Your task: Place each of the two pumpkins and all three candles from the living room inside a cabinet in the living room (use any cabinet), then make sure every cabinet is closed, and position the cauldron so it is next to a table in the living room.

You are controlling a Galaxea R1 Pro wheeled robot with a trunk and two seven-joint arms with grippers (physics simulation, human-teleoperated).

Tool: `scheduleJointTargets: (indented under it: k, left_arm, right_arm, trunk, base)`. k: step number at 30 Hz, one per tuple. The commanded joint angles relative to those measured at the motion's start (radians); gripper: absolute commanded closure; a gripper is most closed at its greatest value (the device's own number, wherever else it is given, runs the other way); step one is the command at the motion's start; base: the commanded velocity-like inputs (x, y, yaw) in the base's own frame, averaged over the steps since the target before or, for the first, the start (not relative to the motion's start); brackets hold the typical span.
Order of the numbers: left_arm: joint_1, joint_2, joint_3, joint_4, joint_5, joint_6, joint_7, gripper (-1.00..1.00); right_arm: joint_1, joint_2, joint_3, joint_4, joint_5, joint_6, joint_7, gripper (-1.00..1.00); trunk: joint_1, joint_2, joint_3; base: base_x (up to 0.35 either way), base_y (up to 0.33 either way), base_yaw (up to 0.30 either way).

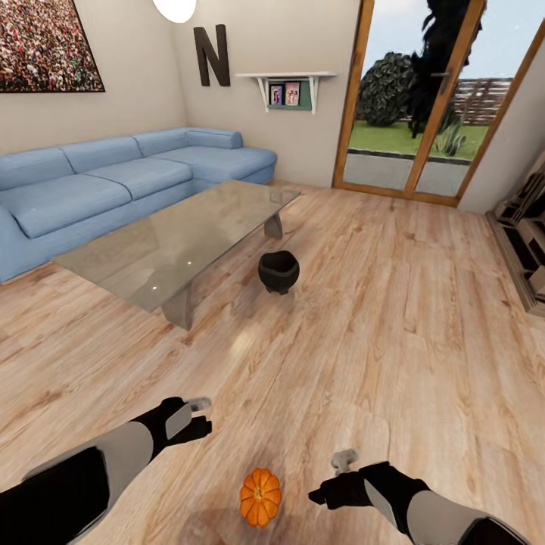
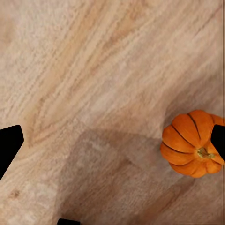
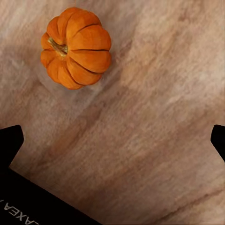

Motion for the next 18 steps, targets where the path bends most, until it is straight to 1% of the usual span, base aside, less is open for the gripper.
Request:
scheduleJointTargets:
  k: [1,5,10,14,15,16,17,18]
  left_arm:
    - [0.000,-0.001,0.000,0.000,0.002,0.001,0.000,-1.00]
    - [0.000,-0.003,0.004,-0.001,0.012,0.003,0.000,-1.00]
    - [0.000,-0.009,0.007,-0.001,0.015,0.003,0.000,-1.00]
    - [0.000,-0.015,0.008,0.000,0.016,0.003,0.001,-1.00]
    - [0.000,-0.016,0.011,0.000,0.016,0.003,0.001,-1.00]
    - [0.000,-0.018,0.035,0.000,0.016,0.003,0.001,-1.00]
    - [0.000,-0.018,0.041,0.000,0.016,0.003,0.001,-1.00]
    - [0.000,-0.017,0.047,0.000,0.016,0.003,0.001,-1.00]
  right_arm:
    - [0.000,0.001,-0.001,0.000,-0.001,0.000,0.002,-1.00]
    - [-0.001,0.002,-0.002,0.001,-0.002,-0.002,0.004,-1.00]
    - [-0.001,-0.003,-0.002,-0.004,-0.002,-0.004,0.008,-1.00]
    - [-0.001,0.002,-0.002,-0.008,-0.001,-0.004,0.011,-1.00]
    - [-0.001,0.002,-0.002,-0.008,-0.001,-0.004,0.012,-1.00]
    - [-0.001,0.001,-0.001,-0.008,-0.001,-0.006,0.014,-1.00]
    - [-0.001,-0.001,-0.001,-0.009,-0.001,-0.006,0.024,-1.00]
    - [0.000,-0.003,0.000,-0.009,-0.001,-0.007,0.060,-1.00]
  trunk:
    - [0.000,0.000,0.000]
    - [0.000,0.000,0.000]
    - [0.019,-0.035,-0.016]
    - [0.035,-0.063,-0.028]
    - [0.038,-0.070,-0.031]
    - [0.042,-0.077,-0.034]
    - [0.046,-0.084,-0.038]
    - [0.050,-0.091,-0.041]
  base:
    - [0.000,0.000,0.000]
    - [0.000,0.000,0.000]
    - [0.000,0.000,0.000]
    - [0.000,0.000,0.000]
    - [0.000,0.000,0.000]
    - [0.000,0.000,0.000]
    - [0.000,0.000,0.000]
    - [0.000,0.000,0.000]
